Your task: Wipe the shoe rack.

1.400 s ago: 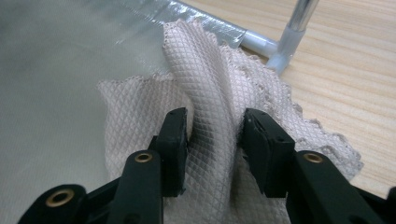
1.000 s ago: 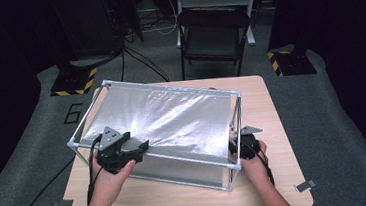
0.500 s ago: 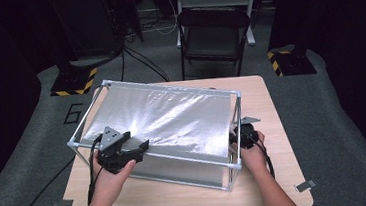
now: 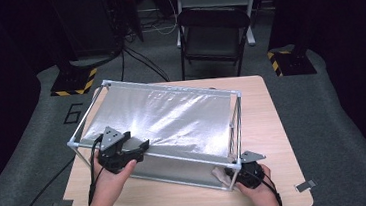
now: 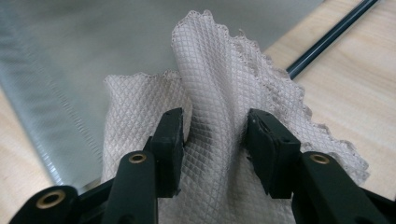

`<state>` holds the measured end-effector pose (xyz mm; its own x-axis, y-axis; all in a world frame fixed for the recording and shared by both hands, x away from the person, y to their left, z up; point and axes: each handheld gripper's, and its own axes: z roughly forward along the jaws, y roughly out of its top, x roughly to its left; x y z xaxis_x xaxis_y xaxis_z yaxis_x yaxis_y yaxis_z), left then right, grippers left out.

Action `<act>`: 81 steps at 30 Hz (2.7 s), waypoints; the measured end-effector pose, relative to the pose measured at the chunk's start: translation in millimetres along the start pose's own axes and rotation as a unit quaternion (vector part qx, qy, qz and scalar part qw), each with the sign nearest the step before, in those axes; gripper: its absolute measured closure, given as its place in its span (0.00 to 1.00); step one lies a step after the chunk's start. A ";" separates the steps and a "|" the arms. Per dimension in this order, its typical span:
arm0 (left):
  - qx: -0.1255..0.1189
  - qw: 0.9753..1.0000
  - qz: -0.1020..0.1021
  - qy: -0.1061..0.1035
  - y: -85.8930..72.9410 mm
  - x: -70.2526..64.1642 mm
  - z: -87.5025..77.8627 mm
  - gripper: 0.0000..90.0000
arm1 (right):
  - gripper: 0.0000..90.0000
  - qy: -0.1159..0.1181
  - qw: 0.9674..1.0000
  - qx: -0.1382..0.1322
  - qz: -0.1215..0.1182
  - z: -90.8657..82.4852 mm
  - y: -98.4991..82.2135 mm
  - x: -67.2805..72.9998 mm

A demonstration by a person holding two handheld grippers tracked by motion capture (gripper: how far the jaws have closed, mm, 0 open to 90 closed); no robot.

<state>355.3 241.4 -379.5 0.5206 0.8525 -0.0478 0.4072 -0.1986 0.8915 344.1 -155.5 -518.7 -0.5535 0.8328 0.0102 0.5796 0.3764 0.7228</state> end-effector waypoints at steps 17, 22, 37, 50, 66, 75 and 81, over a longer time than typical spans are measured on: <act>-0.003 1.000 0.000 -0.001 -0.6 0.3 -0.2 0.29 | 0.66 -0.040 0.998 -0.009 0.045 44.4 42.5 -53.8; -0.007 1.000 -0.003 -0.001 -1.5 0.1 -0.2 0.29 | 0.68 -0.067 0.995 -0.019 0.069 62.3 58.4 -71.5; -0.012 1.000 -0.005 0.001 -2.2 0.0 1.3 0.29 | 0.68 -0.047 0.997 -0.010 0.054 49.3 47.1 -58.6; -0.011 1.000 -0.002 0.000 -2.6 -1.0 0.7 0.29 | 0.92 0.036 0.997 -0.019 0.069 4.1 15.4 -33.4; -0.012 1.000 -0.001 0.001 -2.8 -1.2 1.5 0.29 | 0.93 0.055 0.992 -0.065 0.092 -56.0 54.3 -53.3; -0.007 1.000 0.004 0.004 -1.5 -1.8 2.1 0.29 | 0.93 0.077 0.986 -0.112 0.095 -102.8 90.0 -61.7; -0.006 1.000 0.004 0.004 -1.4 -2.0 2.1 0.29 | 0.94 0.075 0.985 -0.133 0.083 -127.8 113.3 -61.1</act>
<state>355.2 239.0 -381.6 0.5176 0.8548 -0.0368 0.3944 -0.2002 0.8969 367.2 -215.6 -349.2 -0.5574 0.7976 0.2307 0.5037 0.1039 0.8576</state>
